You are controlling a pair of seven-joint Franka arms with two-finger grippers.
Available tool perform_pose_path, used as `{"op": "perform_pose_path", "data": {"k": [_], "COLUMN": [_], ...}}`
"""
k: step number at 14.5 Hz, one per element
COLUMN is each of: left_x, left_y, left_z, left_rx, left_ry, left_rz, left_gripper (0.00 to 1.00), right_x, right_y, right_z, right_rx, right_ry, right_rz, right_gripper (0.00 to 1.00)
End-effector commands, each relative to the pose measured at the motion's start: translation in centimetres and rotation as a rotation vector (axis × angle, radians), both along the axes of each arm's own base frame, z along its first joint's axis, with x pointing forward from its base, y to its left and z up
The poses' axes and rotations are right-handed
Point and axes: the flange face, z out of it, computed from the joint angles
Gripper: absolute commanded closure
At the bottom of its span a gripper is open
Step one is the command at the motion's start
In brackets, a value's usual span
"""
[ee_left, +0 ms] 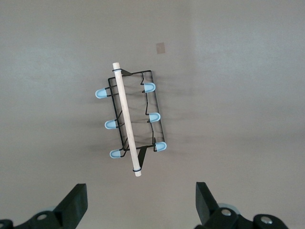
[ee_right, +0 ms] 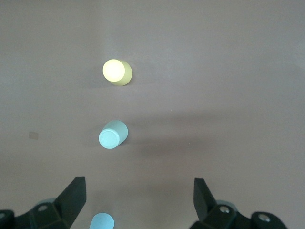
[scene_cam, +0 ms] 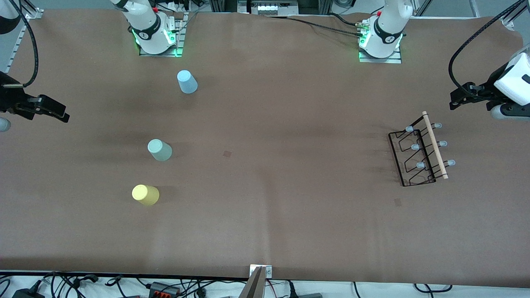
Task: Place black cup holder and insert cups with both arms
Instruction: 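Raise both grippers from rest toward the teal cup and the rack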
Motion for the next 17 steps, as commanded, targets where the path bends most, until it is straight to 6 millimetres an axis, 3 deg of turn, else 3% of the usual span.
{"op": "perform_pose_path", "data": {"k": [1, 5, 7, 10, 13, 15, 16, 17], "left_x": [-0.3, -0.2, 0.0, -0.1, 1.5, 2.3, 2.9, 3.7], "left_y": [0.1, -0.1, -0.3, -0.2, 0.6, 1.3, 2.5, 4.7], "left_z": [0.2, 0.3, -0.1, -2.2, -5.5, -9.0, -10.4, -13.3], "left_rx": [-0.011, -0.009, -0.008, -0.007, -0.008, -0.003, -0.002, -0.008], "left_ry": [-0.011, -0.014, -0.006, 0.099, 0.209, 0.286, 0.280, 0.242], "left_rz": [-0.001, -0.004, -0.009, -0.007, 0.005, 0.009, 0.029, 0.062], "left_gripper": [0.00, 0.00, 0.00, 0.00, 0.00, 0.00, 0.00, 0.00], "right_x": [0.0, 0.2, 0.6, 0.8, 0.1, -1.4, -2.1, -3.5], "right_y": [-0.1, -0.3, -0.1, 0.9, 1.6, 3.3, 4.5, 5.3], "right_z": [0.2, 0.0, -1.5, -7.0, -11.9, -16.2, -18.0, -20.9], "right_rx": [0.007, 0.006, 0.016, 0.029, 0.027, 0.021, 0.017, 0.015], "right_ry": [0.010, 0.013, 0.041, 0.202, 0.182, 0.117, 0.076, 0.046], "right_rz": [-0.023, -0.008, -0.004, 0.027, 0.044, 0.065, 0.080, 0.080], "right_gripper": [0.00, 0.00, 0.00, 0.00, 0.00, 0.00, 0.00, 0.00]}}
